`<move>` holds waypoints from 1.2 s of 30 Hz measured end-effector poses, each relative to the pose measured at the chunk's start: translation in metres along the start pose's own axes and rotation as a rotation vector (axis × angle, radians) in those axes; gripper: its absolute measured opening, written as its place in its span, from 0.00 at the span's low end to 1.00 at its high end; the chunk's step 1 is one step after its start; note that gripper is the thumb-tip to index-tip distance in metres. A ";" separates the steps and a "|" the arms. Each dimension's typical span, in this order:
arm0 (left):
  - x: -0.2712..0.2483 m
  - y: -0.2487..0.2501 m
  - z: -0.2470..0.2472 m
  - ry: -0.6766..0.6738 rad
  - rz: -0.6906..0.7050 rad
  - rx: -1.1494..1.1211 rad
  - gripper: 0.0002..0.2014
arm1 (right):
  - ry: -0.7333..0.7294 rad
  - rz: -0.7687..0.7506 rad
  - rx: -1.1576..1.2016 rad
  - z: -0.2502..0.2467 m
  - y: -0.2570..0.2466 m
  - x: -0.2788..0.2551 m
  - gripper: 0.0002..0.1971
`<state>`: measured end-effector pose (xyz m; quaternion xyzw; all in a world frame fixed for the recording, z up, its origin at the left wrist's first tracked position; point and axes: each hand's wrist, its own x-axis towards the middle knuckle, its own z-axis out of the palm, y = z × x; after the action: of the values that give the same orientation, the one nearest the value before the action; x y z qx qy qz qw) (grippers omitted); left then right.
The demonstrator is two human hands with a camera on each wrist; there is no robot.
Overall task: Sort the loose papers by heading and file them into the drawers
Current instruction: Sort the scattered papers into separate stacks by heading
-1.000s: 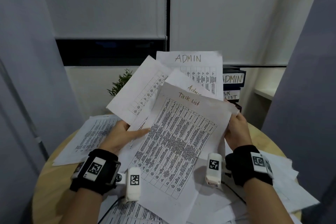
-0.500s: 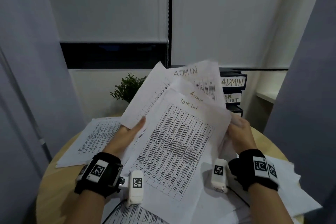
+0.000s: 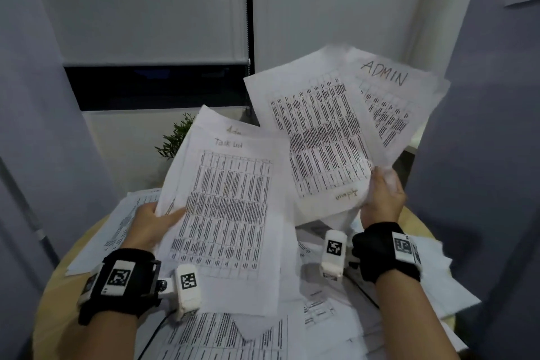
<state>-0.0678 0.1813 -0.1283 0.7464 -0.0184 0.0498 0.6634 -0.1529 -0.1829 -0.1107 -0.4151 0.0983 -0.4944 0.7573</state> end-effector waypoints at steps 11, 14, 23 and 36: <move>0.002 0.000 0.005 -0.037 -0.041 -0.093 0.17 | 0.047 -0.082 0.010 0.013 -0.011 -0.007 0.07; 0.001 0.002 0.010 -0.012 -0.005 -0.123 0.13 | 0.046 -0.264 0.032 0.030 -0.031 -0.012 0.04; 0.003 -0.003 0.007 0.091 0.030 -0.116 0.19 | 0.163 -0.428 0.162 0.053 -0.059 -0.006 0.07; 0.011 0.029 -0.011 0.459 0.283 -0.097 0.18 | -0.357 -0.190 -0.085 0.064 -0.045 0.003 0.08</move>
<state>-0.0598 0.1890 -0.0971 0.6729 0.0259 0.3086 0.6718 -0.1454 -0.1586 -0.0366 -0.5350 -0.0565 -0.4778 0.6945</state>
